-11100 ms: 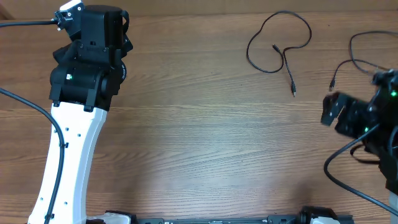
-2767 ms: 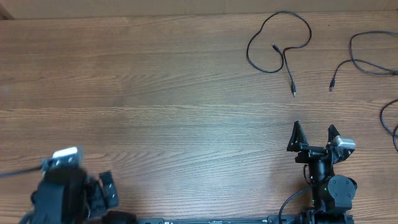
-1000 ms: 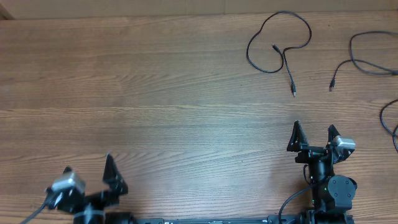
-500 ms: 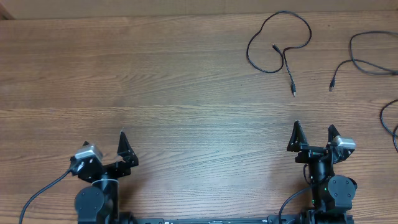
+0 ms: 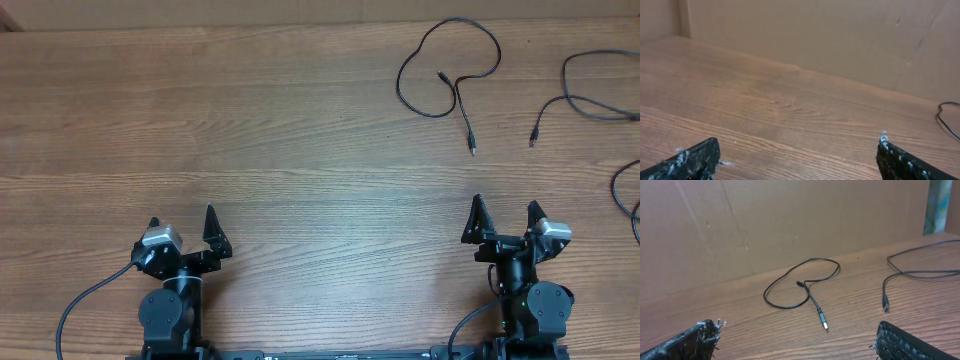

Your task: Untangle cables

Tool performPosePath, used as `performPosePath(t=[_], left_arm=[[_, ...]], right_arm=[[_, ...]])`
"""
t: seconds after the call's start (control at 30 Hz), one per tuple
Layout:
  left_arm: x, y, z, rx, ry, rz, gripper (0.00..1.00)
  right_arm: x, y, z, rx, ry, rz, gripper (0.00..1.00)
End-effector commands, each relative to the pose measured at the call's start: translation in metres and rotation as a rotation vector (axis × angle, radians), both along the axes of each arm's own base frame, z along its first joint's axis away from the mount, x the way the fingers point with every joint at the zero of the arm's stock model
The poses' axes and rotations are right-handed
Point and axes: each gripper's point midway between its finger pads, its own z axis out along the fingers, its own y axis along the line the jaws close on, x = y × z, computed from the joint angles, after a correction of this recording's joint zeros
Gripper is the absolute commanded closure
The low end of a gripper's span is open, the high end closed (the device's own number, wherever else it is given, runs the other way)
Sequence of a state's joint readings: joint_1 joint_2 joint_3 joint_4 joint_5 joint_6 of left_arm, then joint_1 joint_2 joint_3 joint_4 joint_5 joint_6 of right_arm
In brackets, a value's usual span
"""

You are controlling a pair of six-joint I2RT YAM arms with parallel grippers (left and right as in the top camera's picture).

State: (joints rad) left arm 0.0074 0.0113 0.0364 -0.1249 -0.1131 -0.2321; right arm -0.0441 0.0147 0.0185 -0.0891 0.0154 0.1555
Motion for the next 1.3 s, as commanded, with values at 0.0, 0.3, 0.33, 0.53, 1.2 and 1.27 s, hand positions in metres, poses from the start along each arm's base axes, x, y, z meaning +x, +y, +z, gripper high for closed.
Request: performPosePath(t=[0.0,0.3,0.33,0.53,1.2,1.27], left_arm=[[0.001,-0.009,-0.002,0.085,0.005,-0.064,0.01],[0.003,-0.026,0.009,0.097,-0.056,-0.158,0.0],[0.003,-0.025,0.008,0.111,-0.054,-0.158,0.0],[0.003,-0.026,-0.003,0.13,-0.015,-0.165,0.0],[0.003,-0.025,-0.002,0.137,-0.016,-0.163,0.01],[0.003,-0.025,-0.002,0.136,-0.016,-0.163,0.01]], right_arm=[[0.0,0.0,-0.001,-0.008,-0.007,-0.001,0.0],[0.0,0.0,-0.001,-0.008,-0.007,0.0,0.0],[0.0,0.0,-0.001,-0.008,-0.007,-0.001,0.0],[0.0,0.0,-0.001,-0.008,-0.007,0.0,0.0],[0.0,0.0,-0.001,-0.008,-0.007,0.0,0.0],[0.0,0.0,-0.001,-0.008,-0.007,0.0,0.0]])
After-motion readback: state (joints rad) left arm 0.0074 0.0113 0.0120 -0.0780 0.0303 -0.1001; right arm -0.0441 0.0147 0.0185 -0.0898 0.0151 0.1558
